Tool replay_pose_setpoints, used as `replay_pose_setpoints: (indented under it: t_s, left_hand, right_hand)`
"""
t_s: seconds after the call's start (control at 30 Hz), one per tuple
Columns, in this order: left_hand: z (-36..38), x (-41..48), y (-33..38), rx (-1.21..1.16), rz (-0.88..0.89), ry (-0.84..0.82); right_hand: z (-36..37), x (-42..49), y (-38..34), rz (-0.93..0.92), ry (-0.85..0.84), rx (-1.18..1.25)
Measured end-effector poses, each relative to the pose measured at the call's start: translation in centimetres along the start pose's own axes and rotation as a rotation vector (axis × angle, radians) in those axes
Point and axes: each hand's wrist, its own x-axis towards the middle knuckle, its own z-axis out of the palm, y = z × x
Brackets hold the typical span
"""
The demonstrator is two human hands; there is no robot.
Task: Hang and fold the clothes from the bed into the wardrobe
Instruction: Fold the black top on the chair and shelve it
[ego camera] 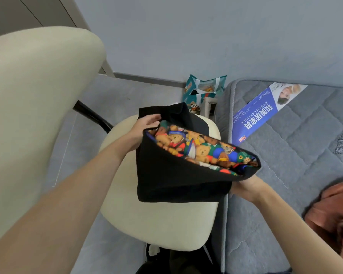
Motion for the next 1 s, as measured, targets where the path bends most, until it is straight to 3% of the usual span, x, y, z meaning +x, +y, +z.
replay_pose_setpoints:
  t_s: [0.23,0.3,0.4,0.5,0.57,0.67,0.77,0.83,0.9,1.0]
  left_hand:
    - [0.2,-1.1,-2.8,-0.614,-0.186,0.166]
    - [-0.8,-1.0,-3.4,-0.839,-0.320,0.169]
    - [-1.8,-0.8,-4.6,-0.899,-0.336,0.146]
    - [-1.3,-1.3,-4.3,-0.679,-0.188,0.183]
    - [0.0,-1.1,-4.4,-0.395,-0.115,0.400]
    - [2.0,-1.0,-3.8,-0.089,0.030,0.632]
    - [3.0,-0.8,-3.8,0.513,0.254,0.820]
    - [4.0,-0.3,-4.2,0.732,0.377,0.699]
    - [5.0,0.4,-5.2,0.830,0.308,0.570]
    - [5.5,1.7,-7.2,0.840,0.163,0.558]
  right_hand:
    - [1.8,4.1,-2.2,0.066,0.181,0.056]
    - [3.3,5.7,-2.9,0.051,0.265,0.011]
    - [5.1,8.3,-3.2,-0.069,0.447,-0.133]
    - [6.1,9.5,-2.1,-0.307,0.701,-0.529]
    - [7.0,9.2,-1.5,-0.573,0.828,-0.894]
    - [8.0,9.5,-0.8,-0.870,0.676,-1.437]
    - [8.3,10.5,0.1,-0.745,0.501,-1.632]
    - [7.8,11.5,0.4,-0.638,0.492,-1.678]
    - [7.2,12.6,0.7,-0.573,0.503,-1.716]
    - [6.6,14.1,1.5,-0.498,0.496,-1.718]
